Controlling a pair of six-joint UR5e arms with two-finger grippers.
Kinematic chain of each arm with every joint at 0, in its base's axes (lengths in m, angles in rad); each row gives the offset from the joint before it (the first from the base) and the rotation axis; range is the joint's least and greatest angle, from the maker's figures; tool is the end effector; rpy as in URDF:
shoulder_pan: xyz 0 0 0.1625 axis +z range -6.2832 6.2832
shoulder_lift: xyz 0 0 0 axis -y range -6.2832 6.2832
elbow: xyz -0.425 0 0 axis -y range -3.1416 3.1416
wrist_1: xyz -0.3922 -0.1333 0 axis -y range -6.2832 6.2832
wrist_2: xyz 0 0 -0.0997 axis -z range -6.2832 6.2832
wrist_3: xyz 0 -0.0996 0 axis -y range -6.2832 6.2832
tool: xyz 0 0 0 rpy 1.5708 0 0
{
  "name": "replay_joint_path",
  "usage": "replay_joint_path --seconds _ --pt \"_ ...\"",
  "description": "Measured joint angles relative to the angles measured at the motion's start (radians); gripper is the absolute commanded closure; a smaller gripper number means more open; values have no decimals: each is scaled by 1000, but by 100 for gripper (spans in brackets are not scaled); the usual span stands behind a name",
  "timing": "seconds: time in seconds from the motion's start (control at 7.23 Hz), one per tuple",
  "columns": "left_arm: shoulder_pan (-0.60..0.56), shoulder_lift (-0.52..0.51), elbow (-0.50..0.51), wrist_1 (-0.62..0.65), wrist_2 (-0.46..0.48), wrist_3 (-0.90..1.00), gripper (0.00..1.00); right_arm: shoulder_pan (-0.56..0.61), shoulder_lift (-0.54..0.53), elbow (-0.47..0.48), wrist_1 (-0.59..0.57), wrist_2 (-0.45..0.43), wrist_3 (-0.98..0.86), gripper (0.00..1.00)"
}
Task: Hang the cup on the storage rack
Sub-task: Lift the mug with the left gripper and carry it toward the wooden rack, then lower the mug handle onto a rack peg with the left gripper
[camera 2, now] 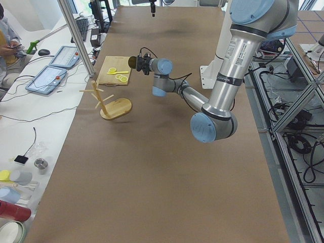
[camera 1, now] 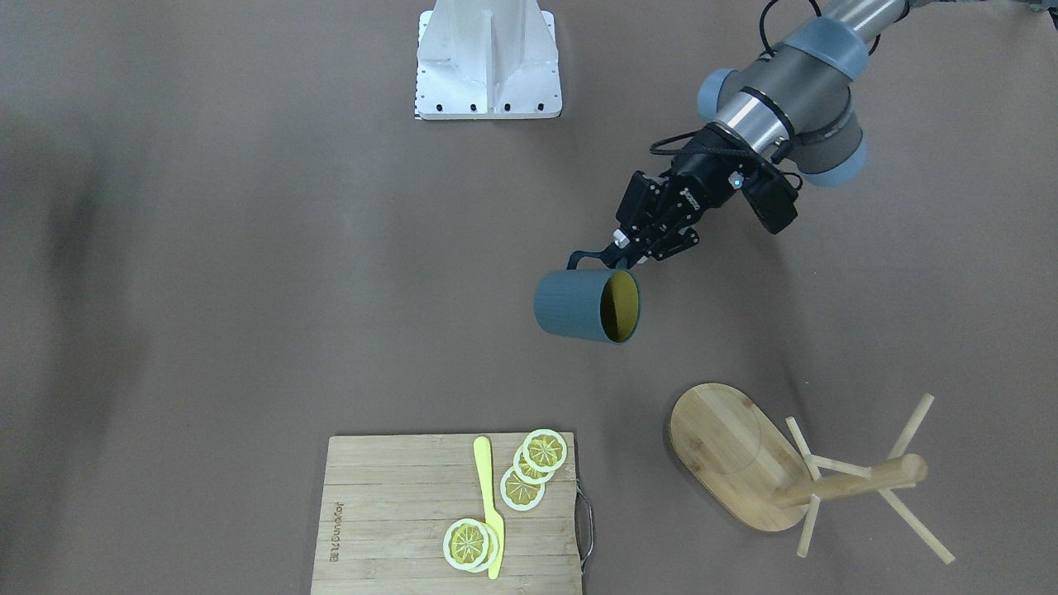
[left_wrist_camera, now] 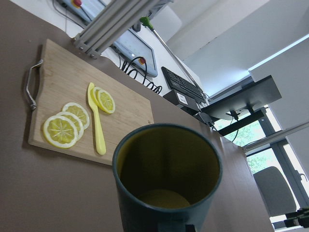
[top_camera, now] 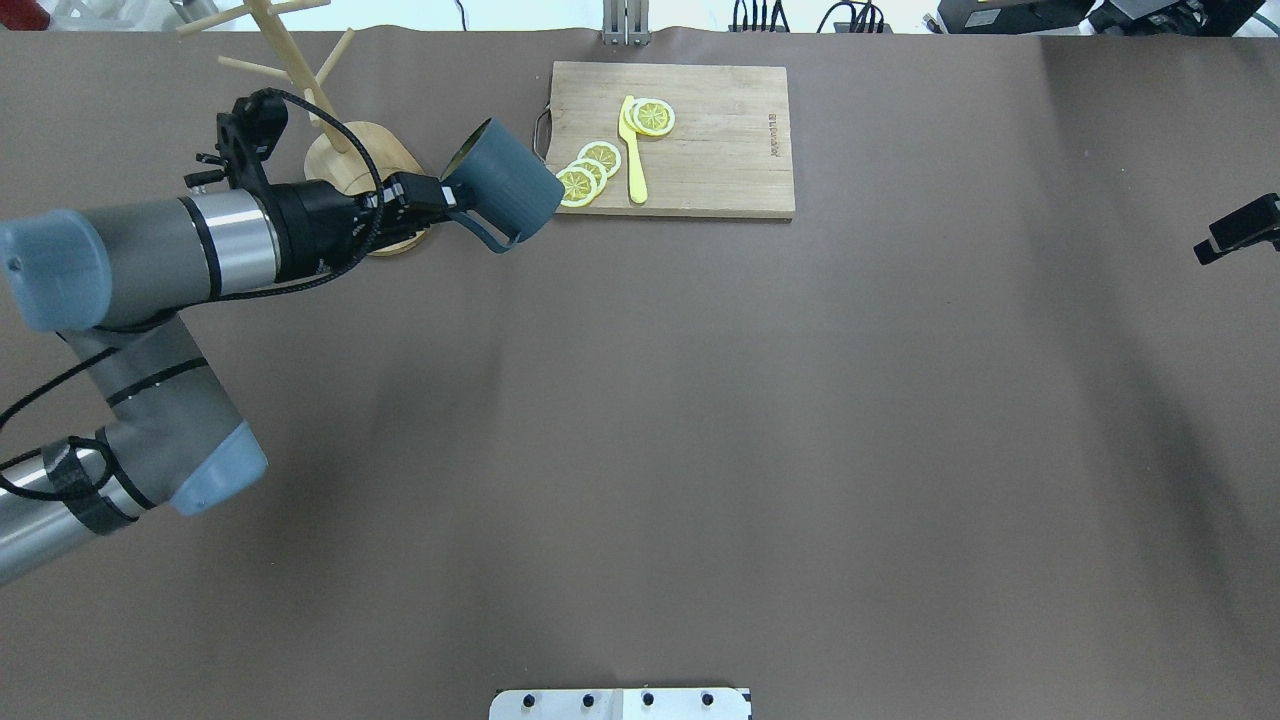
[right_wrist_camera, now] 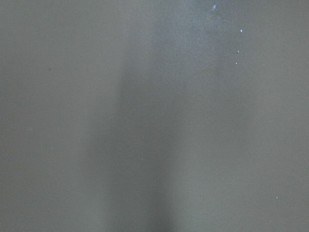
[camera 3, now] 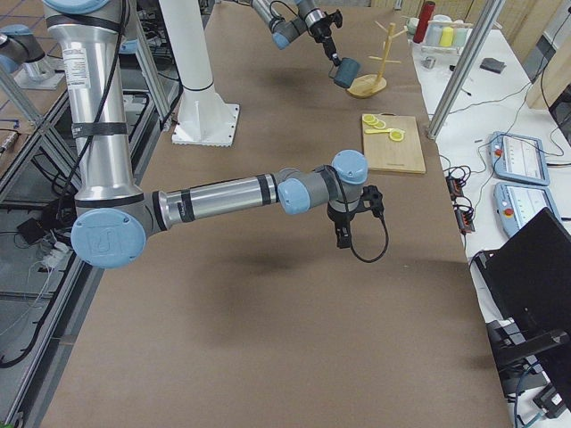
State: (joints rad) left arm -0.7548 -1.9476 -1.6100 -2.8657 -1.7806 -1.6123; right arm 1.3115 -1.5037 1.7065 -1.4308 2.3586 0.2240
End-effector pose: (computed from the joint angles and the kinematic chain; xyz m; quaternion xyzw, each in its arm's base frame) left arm 0.3582 -0.4915 0.2869 0.1977 0.7275 -0.1800 0.6319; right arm -0.0753 -0.5285 0.5402 0.0624 -0.4049 -0.0815 0.9086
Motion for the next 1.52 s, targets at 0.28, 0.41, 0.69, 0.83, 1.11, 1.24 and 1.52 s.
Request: replay_joint_path --seconds 0.28,0.41,0.69,0.83,1.11,1.24,1.52 --pt "-111 -47 93 -2 -128 -157 100 5 -4 1 2 2 -11 0" --pt "-152 -78 137 -11 -178 -252 100 6 -3 2 3 -1 -12 0" --pt "-185 -103 208 -114 -222 -441 100 7 0 4 3 -7 -12 0" --pt "-187 -109 240 -189 -224 -540 100 8 1 5 3 -8 -12 0" --pt "-196 -121 267 -277 -216 -692 100 16 2 9 3 -10 -12 0" --pt "-205 -122 276 -323 -188 -764 100 21 3 11 3 -10 -12 0" --pt "-209 -124 337 -459 -96 -891 100 28 4 20 2 -11 -12 0"
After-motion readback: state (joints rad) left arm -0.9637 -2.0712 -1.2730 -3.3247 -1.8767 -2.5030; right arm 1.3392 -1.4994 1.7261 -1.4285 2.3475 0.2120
